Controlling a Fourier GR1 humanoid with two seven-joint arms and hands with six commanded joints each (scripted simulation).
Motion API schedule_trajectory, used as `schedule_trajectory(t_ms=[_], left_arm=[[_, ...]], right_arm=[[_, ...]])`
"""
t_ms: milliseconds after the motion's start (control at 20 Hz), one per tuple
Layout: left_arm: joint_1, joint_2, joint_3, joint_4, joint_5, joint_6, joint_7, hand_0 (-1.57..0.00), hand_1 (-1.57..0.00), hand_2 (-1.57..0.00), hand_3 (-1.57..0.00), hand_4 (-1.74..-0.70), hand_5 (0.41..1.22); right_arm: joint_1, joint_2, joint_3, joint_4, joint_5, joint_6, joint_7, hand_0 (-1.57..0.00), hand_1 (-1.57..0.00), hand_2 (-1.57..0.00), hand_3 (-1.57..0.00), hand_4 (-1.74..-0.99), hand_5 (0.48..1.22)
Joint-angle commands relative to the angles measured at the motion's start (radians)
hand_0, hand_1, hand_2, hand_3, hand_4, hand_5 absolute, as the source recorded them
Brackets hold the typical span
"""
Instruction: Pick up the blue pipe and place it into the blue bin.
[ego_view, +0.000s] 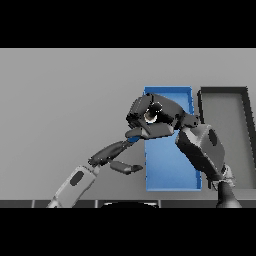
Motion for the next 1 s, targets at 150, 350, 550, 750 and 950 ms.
schedule_trajectory(t_ms=[150, 350, 550, 750, 950], left_arm=[[0.014, 0.013, -0.005, -0.02, -0.007, 0.0, -0.023, 0.0, 0.0, 0.0, 0.0, -0.9, 0.495], [0.014, 0.019, 0.007, -0.031, 0.015, -0.009, -0.019, 0.0, 0.0, 0.0, 0.0, -0.91, 0.49], [0.016, 0.014, 0.011, -0.028, 0.017, -0.003, 0.006, 0.0, 0.0, 0.0, 0.0, -0.9, 0.489], [0.026, 0.018, 0.011, -0.02, 0.016, -0.005, -0.008, 0.0, 0.0, 0.0, 0.0, -0.89, 0.478], [0.015, 0.023, 0.021, -0.001, 0.023, -0.013, -0.02, 0.0, 0.0, 0.0, 0.0, -0.89, 0.466]], right_arm=[[-0.115, -0.088, -0.073, 0.114, 0.023, -0.084, -0.027, -1.57, -1.57, -1.57, -1.57, -1.73, 1.11], [-0.134, -0.166, -0.116, 0.296, 0.102, -0.114, -0.038, -1.57, -1.57, -1.57, -1.57, -1.736, 1.135], [-0.019, -0.194, -0.12, 0.384, 0.134, -0.132, -0.014, -1.57, -1.57, -1.57, -1.57, -1.739, 1.12], [0.133, -0.211, -0.087, 0.399, 0.173, -0.16, 0.023, -1.57, -1.57, -1.57, -1.57, -1.74, 1.121], [0.27, -0.205, -0.048, 0.358, 0.17, -0.241, 0.103, -1.57, -1.57, -1.57, -1.57, -1.741, 1.12]])
